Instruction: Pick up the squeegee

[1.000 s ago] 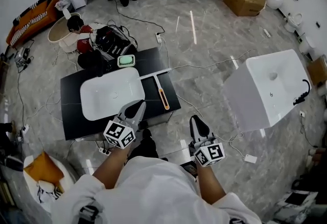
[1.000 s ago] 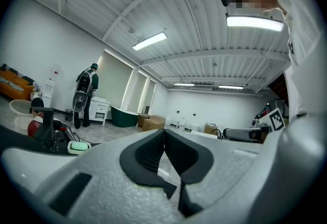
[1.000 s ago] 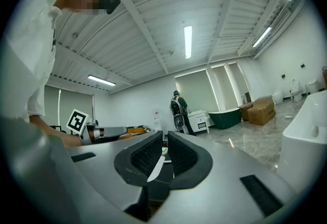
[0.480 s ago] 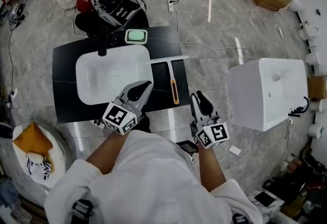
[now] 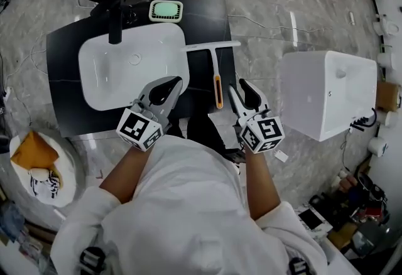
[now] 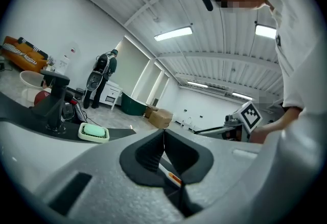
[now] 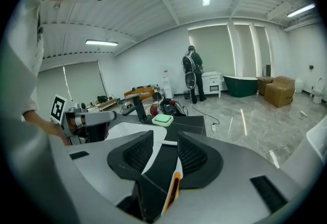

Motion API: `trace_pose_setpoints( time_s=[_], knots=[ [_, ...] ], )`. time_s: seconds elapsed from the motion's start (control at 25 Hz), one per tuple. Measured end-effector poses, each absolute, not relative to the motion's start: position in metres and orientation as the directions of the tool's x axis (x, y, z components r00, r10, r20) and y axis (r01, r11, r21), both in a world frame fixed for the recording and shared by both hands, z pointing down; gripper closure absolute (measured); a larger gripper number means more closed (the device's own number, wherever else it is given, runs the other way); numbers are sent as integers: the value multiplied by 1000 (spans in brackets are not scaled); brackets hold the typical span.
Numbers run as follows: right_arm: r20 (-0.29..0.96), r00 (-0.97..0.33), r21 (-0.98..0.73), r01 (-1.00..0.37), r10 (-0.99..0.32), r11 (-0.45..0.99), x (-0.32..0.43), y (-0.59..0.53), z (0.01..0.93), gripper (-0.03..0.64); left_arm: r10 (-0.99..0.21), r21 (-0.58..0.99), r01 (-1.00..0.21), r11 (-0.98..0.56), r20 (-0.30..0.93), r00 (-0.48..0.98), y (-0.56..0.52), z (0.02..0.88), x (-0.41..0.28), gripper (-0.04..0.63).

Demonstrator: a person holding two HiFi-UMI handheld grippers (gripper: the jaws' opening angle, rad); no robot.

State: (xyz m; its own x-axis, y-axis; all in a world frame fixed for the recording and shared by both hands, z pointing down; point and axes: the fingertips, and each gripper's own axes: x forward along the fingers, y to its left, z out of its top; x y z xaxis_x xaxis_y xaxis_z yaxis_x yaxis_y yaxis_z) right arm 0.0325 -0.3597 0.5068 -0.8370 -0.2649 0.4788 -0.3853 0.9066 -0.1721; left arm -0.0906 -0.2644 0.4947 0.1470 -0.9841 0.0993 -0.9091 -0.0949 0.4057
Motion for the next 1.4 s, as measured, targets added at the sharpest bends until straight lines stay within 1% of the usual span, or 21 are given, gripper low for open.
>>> trace_pose_setpoints(
  time_s=[0.32,0.56,0.72,0.96,1.2,1.4],
  knots=[
    [583,-798,-203,-323,-151,924,3,-377,555,480,-981,349,-937,-18,174,84,-266,527,-90,578],
    [663,-744,-227,-310,-87,923,-13,-391,589,474,-978,345,-938,37,204,36,-269,542,-97,578],
    [703,-708,-241,-318,-61,917,-20,-396,608,474,-969,343,-938,50,246,38,-272,557,-98,578],
    [759,-651,-273,-344,-18,899,-28,-403,636,474,-965,318,-948,23,255,63,-283,567,-94,578],
    [808,-589,-282,-372,10,884,-35,-411,659,474,-962,330,-944,13,263,79,-292,579,-94,578],
    [843,-537,-284,-396,31,873,-36,-412,674,474,-959,245,-969,-16,272,85,-294,582,-97,578]
  ],
)
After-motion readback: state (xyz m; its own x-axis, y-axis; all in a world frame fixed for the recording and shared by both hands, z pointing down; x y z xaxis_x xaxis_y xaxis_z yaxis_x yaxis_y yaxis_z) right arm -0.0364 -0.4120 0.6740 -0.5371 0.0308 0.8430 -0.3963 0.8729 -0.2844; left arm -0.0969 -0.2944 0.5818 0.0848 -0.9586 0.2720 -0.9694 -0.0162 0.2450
